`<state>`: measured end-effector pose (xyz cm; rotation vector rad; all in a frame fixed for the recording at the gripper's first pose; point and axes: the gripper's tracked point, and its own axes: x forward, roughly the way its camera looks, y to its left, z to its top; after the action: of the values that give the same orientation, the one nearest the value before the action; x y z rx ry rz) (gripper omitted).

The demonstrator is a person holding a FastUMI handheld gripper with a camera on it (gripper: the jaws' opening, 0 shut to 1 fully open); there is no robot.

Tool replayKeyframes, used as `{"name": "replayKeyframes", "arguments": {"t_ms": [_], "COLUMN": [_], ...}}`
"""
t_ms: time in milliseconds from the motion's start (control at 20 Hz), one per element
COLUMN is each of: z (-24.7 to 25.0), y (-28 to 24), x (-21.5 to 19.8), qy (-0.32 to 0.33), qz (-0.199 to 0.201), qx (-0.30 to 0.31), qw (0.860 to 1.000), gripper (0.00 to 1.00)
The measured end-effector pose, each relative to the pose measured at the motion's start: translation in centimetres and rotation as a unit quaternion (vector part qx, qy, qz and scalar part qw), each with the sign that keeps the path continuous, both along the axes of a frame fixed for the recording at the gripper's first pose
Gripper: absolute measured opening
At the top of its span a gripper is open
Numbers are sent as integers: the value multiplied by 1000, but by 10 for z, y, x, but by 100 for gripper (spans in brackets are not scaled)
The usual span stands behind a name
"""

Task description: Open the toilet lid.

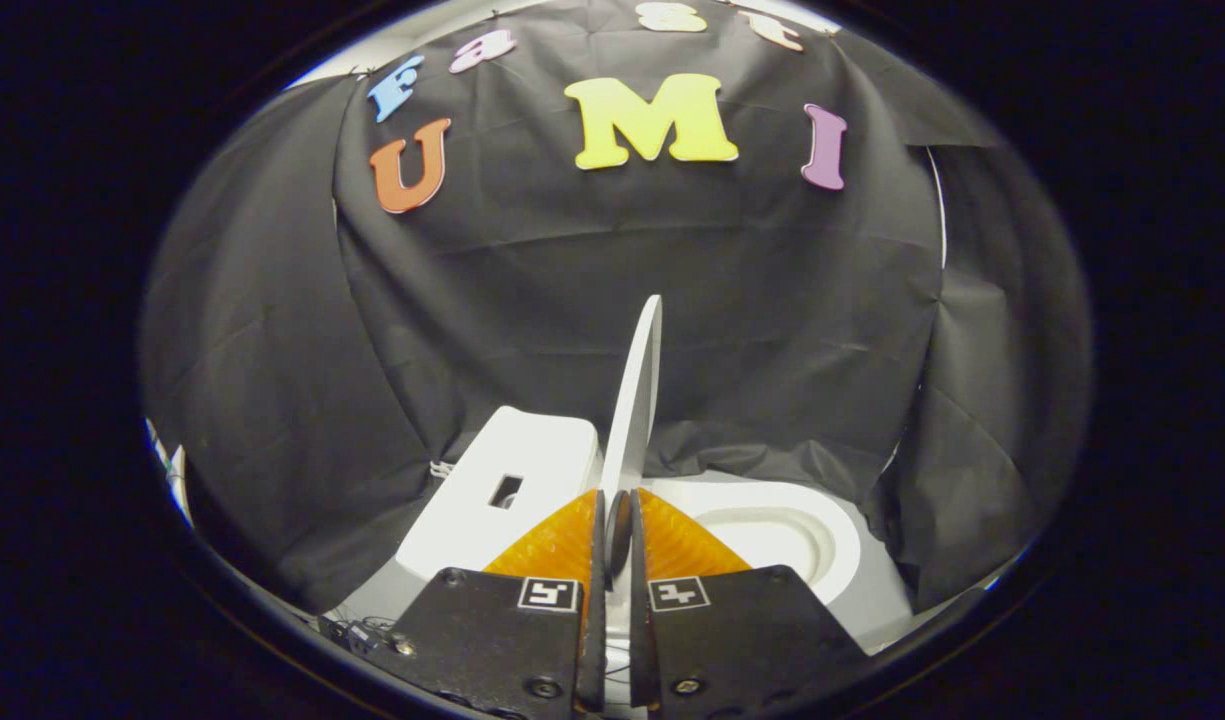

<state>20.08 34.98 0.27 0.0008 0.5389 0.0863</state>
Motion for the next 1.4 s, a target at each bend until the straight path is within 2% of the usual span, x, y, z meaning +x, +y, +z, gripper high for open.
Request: {"name": "replayKeyframes", "arguments": {"t_ms": [700, 1400], "z": [-6, -19], "y": [70, 122], "x": [4, 8], "qy": [-9, -11], "qz": [47, 76], "qx": [-54, -91], "qw": [997, 993], "gripper": [13, 13]}}
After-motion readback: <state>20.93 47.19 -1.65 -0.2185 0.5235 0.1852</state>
